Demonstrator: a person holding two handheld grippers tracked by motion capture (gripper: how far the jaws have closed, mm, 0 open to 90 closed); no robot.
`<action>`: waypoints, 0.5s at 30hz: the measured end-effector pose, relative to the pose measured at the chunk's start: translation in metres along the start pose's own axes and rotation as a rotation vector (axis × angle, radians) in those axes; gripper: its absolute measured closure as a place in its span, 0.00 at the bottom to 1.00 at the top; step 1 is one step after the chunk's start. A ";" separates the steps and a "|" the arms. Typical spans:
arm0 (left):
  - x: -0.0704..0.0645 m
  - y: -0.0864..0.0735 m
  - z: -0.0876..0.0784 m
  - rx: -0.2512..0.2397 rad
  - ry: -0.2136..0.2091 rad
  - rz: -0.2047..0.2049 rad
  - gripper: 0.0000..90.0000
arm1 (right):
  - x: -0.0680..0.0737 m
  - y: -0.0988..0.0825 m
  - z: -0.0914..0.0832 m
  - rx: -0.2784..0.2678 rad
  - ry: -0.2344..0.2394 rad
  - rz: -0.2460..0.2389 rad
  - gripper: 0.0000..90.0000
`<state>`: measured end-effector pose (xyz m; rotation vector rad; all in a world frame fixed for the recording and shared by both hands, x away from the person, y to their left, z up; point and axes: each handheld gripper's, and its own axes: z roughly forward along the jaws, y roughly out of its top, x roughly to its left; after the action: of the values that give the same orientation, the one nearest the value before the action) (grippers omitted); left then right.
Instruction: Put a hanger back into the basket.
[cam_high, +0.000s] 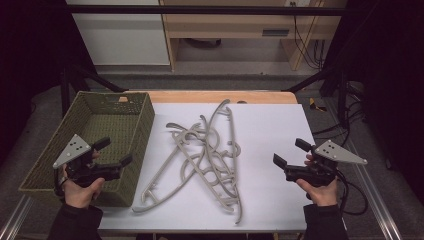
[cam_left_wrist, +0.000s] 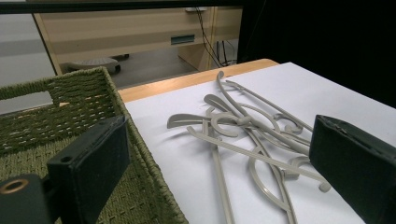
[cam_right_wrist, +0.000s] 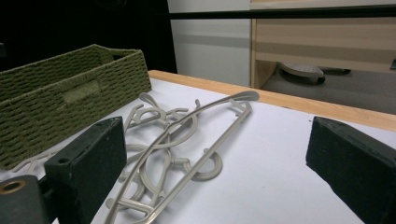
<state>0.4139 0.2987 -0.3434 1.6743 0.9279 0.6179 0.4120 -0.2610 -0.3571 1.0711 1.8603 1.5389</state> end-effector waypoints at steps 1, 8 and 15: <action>-0.001 0.000 0.000 0.002 -0.001 0.003 0.05 | 0.000 0.000 0.000 0.000 0.000 0.000 0.06; -0.005 0.001 0.001 0.011 -0.009 0.014 0.05 | 0.008 0.003 0.005 0.030 -0.011 0.030 0.09; -0.005 0.001 0.001 0.009 -0.005 0.020 0.05 | 0.033 0.003 0.030 0.097 0.019 0.033 0.11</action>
<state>0.4116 0.2938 -0.3422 1.6940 0.9132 0.6237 0.4174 -0.2167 -0.3576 1.1395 1.9568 1.4955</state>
